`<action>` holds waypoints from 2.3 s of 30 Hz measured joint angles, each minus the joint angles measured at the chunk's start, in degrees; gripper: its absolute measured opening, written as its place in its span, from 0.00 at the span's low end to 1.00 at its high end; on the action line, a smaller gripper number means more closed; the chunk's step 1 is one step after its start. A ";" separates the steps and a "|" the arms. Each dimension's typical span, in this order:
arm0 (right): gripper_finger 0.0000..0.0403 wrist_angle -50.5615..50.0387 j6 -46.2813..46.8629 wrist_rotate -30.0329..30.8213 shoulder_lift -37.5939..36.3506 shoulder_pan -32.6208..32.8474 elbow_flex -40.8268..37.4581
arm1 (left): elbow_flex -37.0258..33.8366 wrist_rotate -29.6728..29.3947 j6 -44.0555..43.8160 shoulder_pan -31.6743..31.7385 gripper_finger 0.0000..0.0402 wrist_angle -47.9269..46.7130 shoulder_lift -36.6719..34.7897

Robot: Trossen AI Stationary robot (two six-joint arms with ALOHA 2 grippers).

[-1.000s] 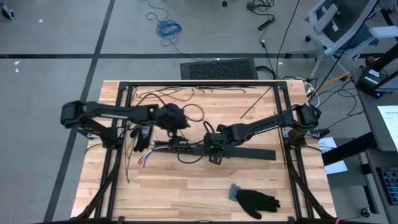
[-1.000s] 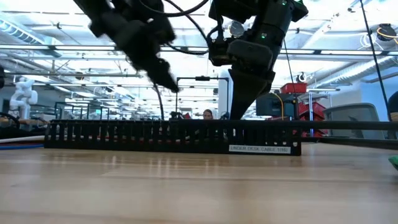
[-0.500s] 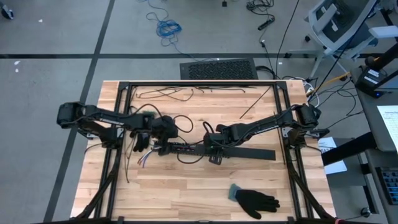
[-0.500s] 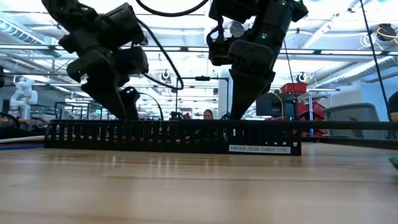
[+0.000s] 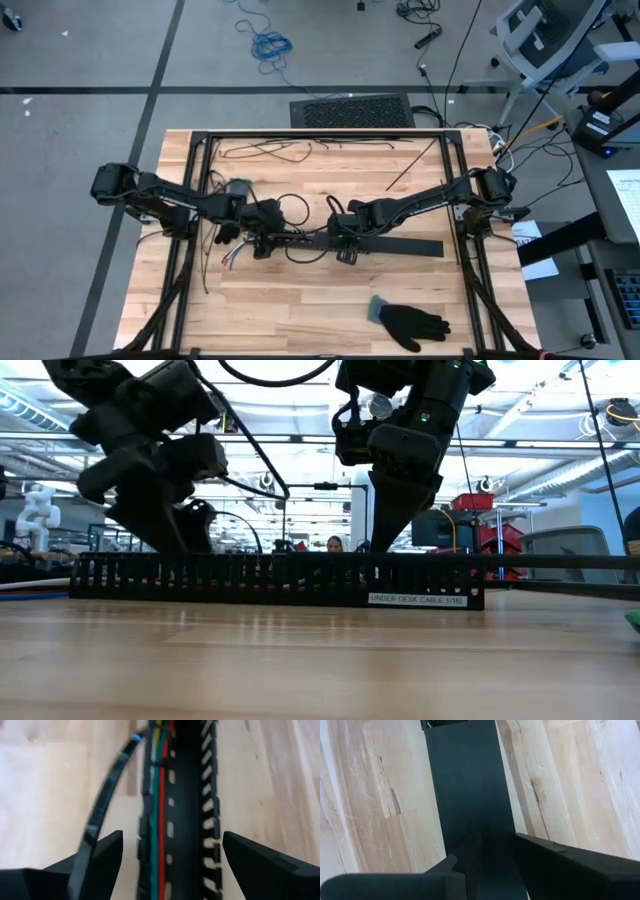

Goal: Ziptie cables
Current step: Close the cable duct with the cable duct cover

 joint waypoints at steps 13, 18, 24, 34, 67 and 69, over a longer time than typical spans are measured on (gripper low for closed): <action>0.27 0.04 0.02 0.13 0.02 -0.02 -0.02 | -0.39 0.76 -2.91 -1.35 0.83 8.12 9.42; 0.27 0.07 0.02 0.14 0.01 -0.02 -0.02 | -0.40 -1.19 -2.93 -1.82 0.83 9.93 10.76; 0.27 0.09 0.03 0.19 0.00 -0.02 -0.02 | -0.44 -2.54 -2.63 -1.79 0.80 12.24 10.88; 0.27 0.13 0.21 0.23 0.00 -0.02 -0.02 | -0.44 -2.93 -2.40 -1.78 0.63 12.22 10.91; 0.27 13.80 -2.43 -0.72 6.17 0.00 0.33 | -0.53 -2.69 -2.82 -1.78 0.61 13.23 10.93; 0.27 14.95 -2.43 -1.00 6.48 -0.23 0.31 | -0.53 -2.69 -2.82 -1.78 0.61 13.24 10.93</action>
